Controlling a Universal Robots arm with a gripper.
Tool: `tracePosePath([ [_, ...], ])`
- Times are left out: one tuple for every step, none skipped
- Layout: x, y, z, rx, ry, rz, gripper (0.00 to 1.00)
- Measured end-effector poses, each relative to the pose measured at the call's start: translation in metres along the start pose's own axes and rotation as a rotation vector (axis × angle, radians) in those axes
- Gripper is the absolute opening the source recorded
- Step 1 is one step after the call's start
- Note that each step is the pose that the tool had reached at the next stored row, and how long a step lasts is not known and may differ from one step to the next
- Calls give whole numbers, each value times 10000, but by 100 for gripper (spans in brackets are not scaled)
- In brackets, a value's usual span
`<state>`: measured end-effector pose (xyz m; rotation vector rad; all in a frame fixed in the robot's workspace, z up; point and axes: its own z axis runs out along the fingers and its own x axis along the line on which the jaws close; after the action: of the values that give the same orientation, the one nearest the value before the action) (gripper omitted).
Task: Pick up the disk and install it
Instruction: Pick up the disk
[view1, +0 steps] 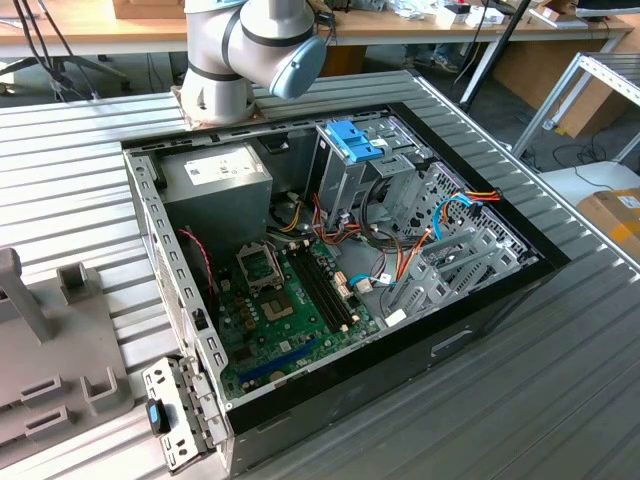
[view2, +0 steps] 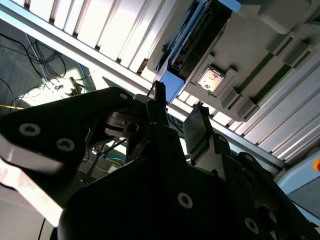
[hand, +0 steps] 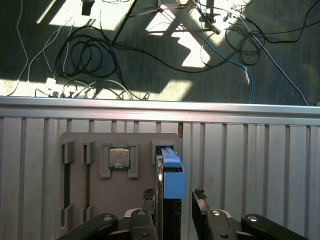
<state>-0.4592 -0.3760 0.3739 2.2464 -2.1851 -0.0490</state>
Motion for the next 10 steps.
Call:
tracePosePath([
  [0,0,1,0,0,0,42],
  [0,0,1,0,0,0,42],
  [0,0,2,0,0,0,42],
  [0,0,2,0,0,0,42],
  [0,0,2,0,0,0,42],
  [0,0,3,0,0,0,42],
  [0,0,3,0,0,0,42],
  [0,0,5,1,0,0,42],
  [0,0,6,1,0,0,42],
  [0,0,8,1,0,0,42],
])
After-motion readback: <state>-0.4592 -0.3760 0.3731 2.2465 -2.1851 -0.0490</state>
